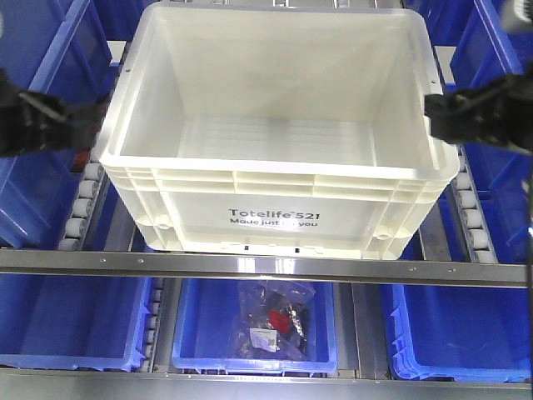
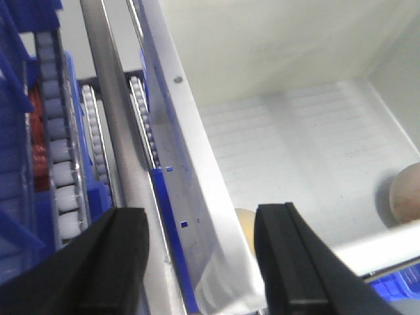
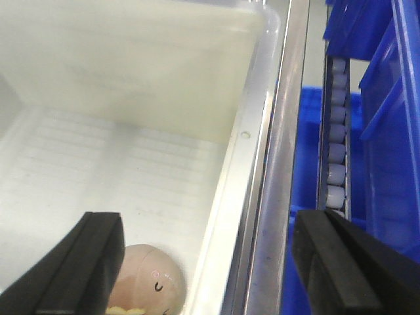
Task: Place moving items into box and shelve
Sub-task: 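Open both grippers and release the crate rims, then withdraw both open grippers away from the crate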
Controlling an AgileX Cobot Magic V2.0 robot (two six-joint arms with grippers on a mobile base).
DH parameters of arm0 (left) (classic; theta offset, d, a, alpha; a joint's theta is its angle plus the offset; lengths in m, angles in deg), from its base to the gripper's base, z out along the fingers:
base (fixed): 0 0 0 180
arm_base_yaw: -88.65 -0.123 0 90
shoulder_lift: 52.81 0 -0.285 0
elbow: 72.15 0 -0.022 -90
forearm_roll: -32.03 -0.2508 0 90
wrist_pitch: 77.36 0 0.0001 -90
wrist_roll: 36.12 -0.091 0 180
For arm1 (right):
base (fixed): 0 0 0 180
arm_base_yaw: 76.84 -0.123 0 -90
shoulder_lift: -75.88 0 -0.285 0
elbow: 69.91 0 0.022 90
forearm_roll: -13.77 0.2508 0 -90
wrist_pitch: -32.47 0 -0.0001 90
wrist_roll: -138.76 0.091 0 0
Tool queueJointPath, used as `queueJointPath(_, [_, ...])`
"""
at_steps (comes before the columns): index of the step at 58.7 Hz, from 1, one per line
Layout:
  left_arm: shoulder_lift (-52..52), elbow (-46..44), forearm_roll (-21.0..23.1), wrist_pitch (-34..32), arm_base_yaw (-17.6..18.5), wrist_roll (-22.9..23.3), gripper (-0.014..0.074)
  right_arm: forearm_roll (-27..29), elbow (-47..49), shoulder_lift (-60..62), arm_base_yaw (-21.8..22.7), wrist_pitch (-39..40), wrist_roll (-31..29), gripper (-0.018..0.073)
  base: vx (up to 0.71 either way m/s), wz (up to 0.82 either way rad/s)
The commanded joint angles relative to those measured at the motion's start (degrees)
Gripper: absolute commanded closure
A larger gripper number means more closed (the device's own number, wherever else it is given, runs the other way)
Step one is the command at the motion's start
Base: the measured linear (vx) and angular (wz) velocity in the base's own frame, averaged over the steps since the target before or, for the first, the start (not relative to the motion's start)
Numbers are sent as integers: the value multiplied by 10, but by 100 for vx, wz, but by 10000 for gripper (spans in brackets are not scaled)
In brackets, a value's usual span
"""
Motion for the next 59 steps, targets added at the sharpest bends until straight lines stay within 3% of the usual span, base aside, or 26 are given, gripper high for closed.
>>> queueJointPath(1, [-78, 33, 12, -60, 3, -6, 115, -10, -32, 72, 0, 61, -2, -8, 0, 0])
queueJointPath(19, [-356, 219, 12, -41, 3, -14, 115, -12, -208, 341, 0, 40, -3, -8, 0, 0])
queueJointPath(29, [-487, 273, 12, -7, 3, 6, 115, -12, -264, 468, 0, -1, -27, -8, 0, 0])
queueJointPath(35, [-526, 305, 10, -48, 3, 4, 115, -22, -314, 508, 0, 44, -53, -8, 0, 0])
queueJointPath(41, [-526, 363, 12, -149, 3, 5, 115, -54, -365, 509, 0, 180, -73, -8, 0, 0])
queueJointPath(46, [-526, 399, 12, -215, 3, 6, 115, -56, -390, 509, 0, 235, -73, -8, 0, 0])
queueJointPath(59, [-526, 409, 12, -230, 3, 6, 115, -55, -392, 509, 0, 238, -72, -8, 0, 0])
